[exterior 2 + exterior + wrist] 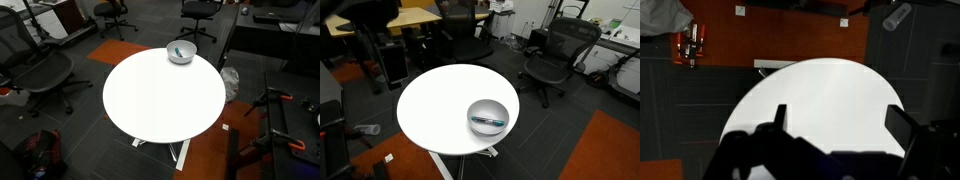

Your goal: Take the marker out of the grey bowl

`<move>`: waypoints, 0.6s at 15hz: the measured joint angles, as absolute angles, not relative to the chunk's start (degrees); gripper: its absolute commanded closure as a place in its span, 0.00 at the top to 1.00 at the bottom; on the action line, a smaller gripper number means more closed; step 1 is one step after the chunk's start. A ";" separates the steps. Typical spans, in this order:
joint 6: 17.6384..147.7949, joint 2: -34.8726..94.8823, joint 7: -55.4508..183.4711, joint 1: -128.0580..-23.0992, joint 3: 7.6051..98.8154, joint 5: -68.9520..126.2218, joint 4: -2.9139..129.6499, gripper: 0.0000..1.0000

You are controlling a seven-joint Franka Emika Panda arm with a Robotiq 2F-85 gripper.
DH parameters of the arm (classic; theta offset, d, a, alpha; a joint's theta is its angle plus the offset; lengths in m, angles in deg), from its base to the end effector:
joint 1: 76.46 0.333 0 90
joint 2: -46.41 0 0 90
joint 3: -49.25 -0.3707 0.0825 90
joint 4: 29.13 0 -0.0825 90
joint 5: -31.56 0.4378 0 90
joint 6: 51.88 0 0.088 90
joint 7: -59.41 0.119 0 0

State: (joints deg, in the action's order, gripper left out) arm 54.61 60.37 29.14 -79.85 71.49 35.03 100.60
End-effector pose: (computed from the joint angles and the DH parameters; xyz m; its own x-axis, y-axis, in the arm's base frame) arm 0.4421 -0.2130 0.4565 0.9929 0.0858 -0.0822 0.0663 -0.9742 -0.2158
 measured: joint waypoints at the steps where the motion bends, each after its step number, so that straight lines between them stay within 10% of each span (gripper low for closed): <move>1: 54.61 60.37 29.14 -79.85 71.49 35.03 100.60 1.00; 9: 54.62 60.25 29.18 -80.84 70.31 35.03 100.60 1.00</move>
